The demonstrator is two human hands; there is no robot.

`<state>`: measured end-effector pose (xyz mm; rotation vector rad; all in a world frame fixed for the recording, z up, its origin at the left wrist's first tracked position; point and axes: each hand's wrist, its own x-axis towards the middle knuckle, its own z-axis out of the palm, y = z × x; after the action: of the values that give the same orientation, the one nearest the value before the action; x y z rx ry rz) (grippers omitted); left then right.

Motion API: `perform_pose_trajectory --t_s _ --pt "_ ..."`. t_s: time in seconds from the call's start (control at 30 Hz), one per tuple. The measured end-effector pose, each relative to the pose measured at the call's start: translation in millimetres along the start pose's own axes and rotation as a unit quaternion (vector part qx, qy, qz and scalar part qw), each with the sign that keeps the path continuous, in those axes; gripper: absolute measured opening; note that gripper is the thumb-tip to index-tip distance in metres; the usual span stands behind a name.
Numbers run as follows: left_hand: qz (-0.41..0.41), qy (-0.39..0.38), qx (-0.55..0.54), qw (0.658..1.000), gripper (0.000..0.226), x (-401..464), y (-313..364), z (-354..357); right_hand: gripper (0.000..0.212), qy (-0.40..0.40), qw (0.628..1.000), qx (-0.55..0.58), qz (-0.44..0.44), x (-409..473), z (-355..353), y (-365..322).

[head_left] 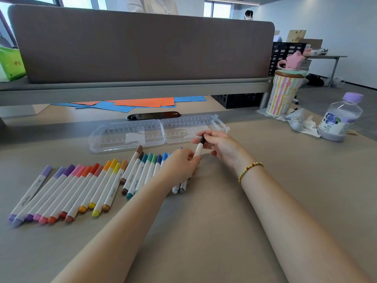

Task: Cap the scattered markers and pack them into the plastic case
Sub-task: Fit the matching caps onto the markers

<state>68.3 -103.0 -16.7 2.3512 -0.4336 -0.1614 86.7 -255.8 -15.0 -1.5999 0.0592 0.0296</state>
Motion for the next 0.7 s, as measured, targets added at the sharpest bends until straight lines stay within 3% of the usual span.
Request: perform_pose_trajectory --t_s 0.33,0.57,0.7 --pt "-0.024 0.035 -0.054 0.998 0.027 4.0 -3.4 0.6 0.026 0.028 0.994 -0.088 -0.060 -5.2 7.1 -7.8" --pt "-0.021 0.049 -0.105 0.993 0.025 4.1 -2.2 -2.2 0.026 0.000 0.995 -0.087 -0.048 -5.9 9.4 -10.3" --pt "-0.014 0.060 -0.125 0.990 0.023 3.3 -0.2 -4.4 0.037 0.008 0.994 -0.105 -0.041 -2.7 18.9 -11.0"
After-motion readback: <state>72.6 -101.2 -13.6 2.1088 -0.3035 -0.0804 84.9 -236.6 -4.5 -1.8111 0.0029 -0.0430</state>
